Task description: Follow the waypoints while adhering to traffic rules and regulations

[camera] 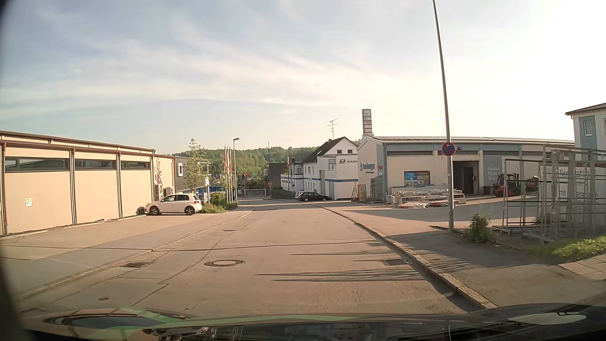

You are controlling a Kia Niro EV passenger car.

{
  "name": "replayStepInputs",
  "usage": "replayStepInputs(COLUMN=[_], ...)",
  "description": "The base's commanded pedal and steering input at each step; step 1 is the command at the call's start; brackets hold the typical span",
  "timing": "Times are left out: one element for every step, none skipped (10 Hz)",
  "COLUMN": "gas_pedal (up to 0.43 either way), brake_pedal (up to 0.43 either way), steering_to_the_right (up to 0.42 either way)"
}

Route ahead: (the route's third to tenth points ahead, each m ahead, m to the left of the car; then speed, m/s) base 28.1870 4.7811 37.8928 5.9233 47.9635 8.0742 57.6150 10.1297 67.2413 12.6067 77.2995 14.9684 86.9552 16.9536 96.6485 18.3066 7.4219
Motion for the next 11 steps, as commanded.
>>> replayStepInputs(gas_pedal=[0.039,0.039,0.039,0.039,0.028,0.028,0.028,0.02,0.008,0.008,0.008], brake_pedal=[0.0,0.0,0.0,0.0,0.0,0.0,0.0,0.0,0.0,0.0,0.0], steering_to_the_right=[-0.011,-0.012,-0.011,-0.011,-0.011,-0.013,-0.016,-0.016,-0.017,-0.016,-0.017])
